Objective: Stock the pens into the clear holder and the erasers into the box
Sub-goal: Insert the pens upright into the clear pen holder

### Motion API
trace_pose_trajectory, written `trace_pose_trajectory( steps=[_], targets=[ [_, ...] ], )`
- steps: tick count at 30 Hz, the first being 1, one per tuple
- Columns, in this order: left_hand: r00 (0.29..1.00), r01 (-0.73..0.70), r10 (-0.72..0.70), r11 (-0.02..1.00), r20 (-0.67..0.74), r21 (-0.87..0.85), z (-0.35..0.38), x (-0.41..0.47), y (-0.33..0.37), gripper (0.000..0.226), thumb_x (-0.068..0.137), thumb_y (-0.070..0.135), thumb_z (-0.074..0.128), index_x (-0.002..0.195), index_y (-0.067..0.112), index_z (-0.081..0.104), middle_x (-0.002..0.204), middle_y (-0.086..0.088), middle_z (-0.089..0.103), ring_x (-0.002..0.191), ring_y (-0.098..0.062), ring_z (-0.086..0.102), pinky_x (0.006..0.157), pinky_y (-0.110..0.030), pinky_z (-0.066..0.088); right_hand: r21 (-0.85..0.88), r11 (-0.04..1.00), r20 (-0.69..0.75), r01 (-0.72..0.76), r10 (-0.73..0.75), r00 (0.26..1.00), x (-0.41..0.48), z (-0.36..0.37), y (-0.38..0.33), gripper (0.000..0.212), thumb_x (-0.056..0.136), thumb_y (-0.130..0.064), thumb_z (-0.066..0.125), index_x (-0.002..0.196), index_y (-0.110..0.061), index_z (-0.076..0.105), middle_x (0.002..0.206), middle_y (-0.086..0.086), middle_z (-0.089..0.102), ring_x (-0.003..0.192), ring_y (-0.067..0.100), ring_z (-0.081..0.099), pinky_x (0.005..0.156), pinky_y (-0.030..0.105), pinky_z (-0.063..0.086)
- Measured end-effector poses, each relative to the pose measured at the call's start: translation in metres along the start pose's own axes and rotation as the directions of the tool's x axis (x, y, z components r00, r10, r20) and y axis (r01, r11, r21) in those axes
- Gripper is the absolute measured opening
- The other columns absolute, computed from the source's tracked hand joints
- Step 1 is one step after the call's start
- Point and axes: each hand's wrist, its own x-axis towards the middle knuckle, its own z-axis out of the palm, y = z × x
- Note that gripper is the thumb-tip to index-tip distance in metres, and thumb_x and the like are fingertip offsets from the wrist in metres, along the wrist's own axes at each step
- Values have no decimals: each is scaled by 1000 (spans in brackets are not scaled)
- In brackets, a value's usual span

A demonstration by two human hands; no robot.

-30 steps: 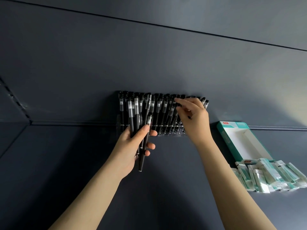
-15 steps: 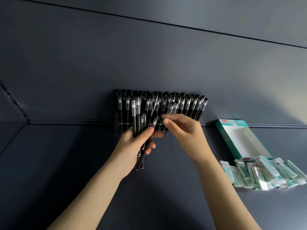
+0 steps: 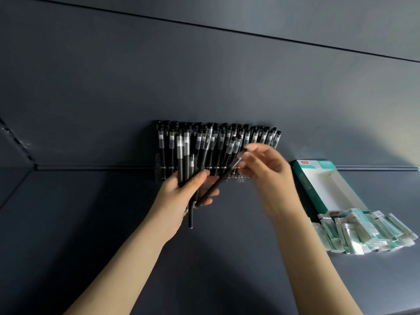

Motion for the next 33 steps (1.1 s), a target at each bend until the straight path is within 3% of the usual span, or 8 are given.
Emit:
trace_pose_trajectory(
  steps=[3, 8, 12, 15, 19, 26, 33],
  targets=[
    [999, 16, -16, 1000, -33, 1, -4, 2, 0, 23, 95, 21, 58, 112, 6, 64, 102, -7, 75, 87, -26, 73, 69, -32, 61, 62, 988, -120, 143, -135, 983, 10, -20, -10, 21, 93, 5, 57, 95, -14, 63, 80, 2, 66, 72, 15, 61, 75, 27, 54],
    [999, 31, -29, 999, -45, 39, -4, 2, -2, 20, 95, 21, 58, 110, 11, 67, 99, -7, 75, 81, -19, 72, 63, -27, 58, -243, 920, -193, 307, -356, 914, 19, -38, -24, 19, 91, -1, 61, 96, -19, 63, 94, 9, 70, 87, 23, 64, 91, 42, 51],
    [999, 42, -39, 995, -30, 94, -2, 2, -3, 20, 94, 24, 60, 110, 15, 67, 99, -5, 76, 72, -14, 68, 56, -23, 53, -353, 859, -148, 371, -443, 884, 25, -35, -22, 21, 92, 1, 61, 97, -19, 62, 99, 13, 69, 88, 20, 66, 87, 32, 51],
    [999, 46, -43, 991, -22, 122, -1, 1, -2, 31, 85, 34, 64, 110, 16, 66, 100, -2, 76, 68, -13, 66, 53, -23, 49, -423, 818, -97, 390, -469, 878, 27, -32, -17, 24, 93, 0, 61, 97, -24, 62, 97, 5, 69, 88, 15, 66, 83, 26, 49],
    [998, 52, -49, 989, -25, 139, -1, 1, 0, 49, 71, 44, 66, 111, 15, 65, 100, -1, 76, 62, -14, 63, 49, -22, 44, -499, 780, -56, 378, -465, 884, 31, -31, -10, 28, 93, -5, 61, 96, -33, 63, 92, -6, 69, 85, 15, 66, 78, 30, 51],
    [999, 45, -47, 989, 10, 140, -2, 1, 0, 46, 73, 42, 65, 108, 12, 66, 99, -3, 76, 56, -13, 56, 46, -21, 38, -545, 784, -6, 298, -359, 933, 37, -27, 5, 18, 93, -3, 63, 103, -17, 68, 92, -8, 70, 83, 1, 65, 80, 15, 48],
    [995, 22, -38, 986, 97, 163, -3, 4, -4, 20, 93, 22, 58, 102, 5, 57, 96, -11, 74, 45, -12, 45, 41, -20, 28, -640, 705, 80, 306, -335, 939, 45, -20, 5, 19, 92, -8, 65, 99, -25, 70, 87, -11, 71, 75, 0, 63, 71, 13, 46]
  ],
)
